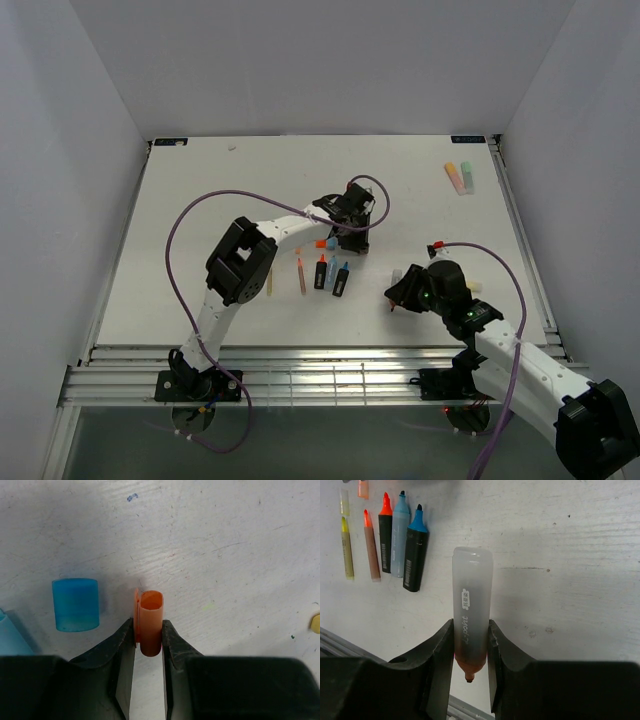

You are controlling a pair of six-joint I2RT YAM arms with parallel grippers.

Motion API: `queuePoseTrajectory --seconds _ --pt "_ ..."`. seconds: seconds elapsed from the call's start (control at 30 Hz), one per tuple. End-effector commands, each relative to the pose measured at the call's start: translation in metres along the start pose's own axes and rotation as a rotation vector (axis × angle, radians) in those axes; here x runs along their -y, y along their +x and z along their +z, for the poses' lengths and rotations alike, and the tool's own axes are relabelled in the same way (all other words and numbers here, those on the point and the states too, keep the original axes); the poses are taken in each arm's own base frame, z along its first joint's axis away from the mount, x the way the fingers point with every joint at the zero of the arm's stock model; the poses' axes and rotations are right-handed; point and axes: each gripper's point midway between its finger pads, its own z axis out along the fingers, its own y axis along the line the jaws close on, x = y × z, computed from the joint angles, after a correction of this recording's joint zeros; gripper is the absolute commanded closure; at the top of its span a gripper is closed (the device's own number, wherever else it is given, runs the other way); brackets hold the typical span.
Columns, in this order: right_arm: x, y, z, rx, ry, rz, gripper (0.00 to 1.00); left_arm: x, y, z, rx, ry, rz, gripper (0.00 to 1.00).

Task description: Open the pen caps

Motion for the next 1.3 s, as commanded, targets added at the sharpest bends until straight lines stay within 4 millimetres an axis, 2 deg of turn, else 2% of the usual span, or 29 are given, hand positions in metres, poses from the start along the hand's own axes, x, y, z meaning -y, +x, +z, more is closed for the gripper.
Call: queuePoseTrajectory --seconds 0.0,0.07,0.2,0.47,0.77,0.9,0.93,1.0,1.07,1.23,1.27 --pt "-0.005 -0.001 0.004 0.01 -0.029 0.004 0.92 -0.009 -0.01 -0.001 0.011 -0.026 -0.025 0.73" --pt "-0.003 0.003 0.005 0.001 -0.028 0.009 0.92 -0.017 -0.012 0.001 0.007 -0.038 -0.039 0.7" --pt "-0.003 0.003 0.004 0.002 -0.028 0.008 0.92 -0.019 -0.011 0.002 0.002 -0.042 -0.037 0.63" --pt "-0.004 0.007 0.009 -0.007 -0.051 0.013 0.92 -0.032 -0.013 0.005 0.008 -0.086 -0.054 0.58" --pt "-0.006 0.004 0.017 -0.027 -0.041 -0.001 0.92 -0.028 -0.019 -0.007 0.03 -0.073 -0.065 0.55" --pt "-0.01 0.002 0.025 -0.044 -0.046 -0.022 0.92 -0.02 -0.032 -0.028 0.073 -0.049 -0.069 0.48" --pt "-0.007 0.005 0.028 -0.063 -0.034 -0.032 0.92 -0.014 -0.039 -0.039 0.098 -0.028 -0.069 0.47" --pt "-0.014 -0.001 0.032 -0.064 -0.048 -0.049 0.92 -0.006 -0.045 -0.051 0.115 -0.001 -0.07 0.46" --pt "-0.018 -0.004 0.039 -0.075 -0.054 -0.062 0.92 0.001 -0.056 -0.071 0.153 0.025 -0.071 0.45" --pt "-0.03 -0.008 0.052 -0.105 -0.074 -0.072 0.91 0.029 -0.06 -0.114 0.174 0.166 -0.068 0.45" --pt "-0.035 -0.006 0.053 -0.114 -0.083 -0.08 0.89 0.037 -0.064 -0.13 0.194 0.201 -0.072 0.44"
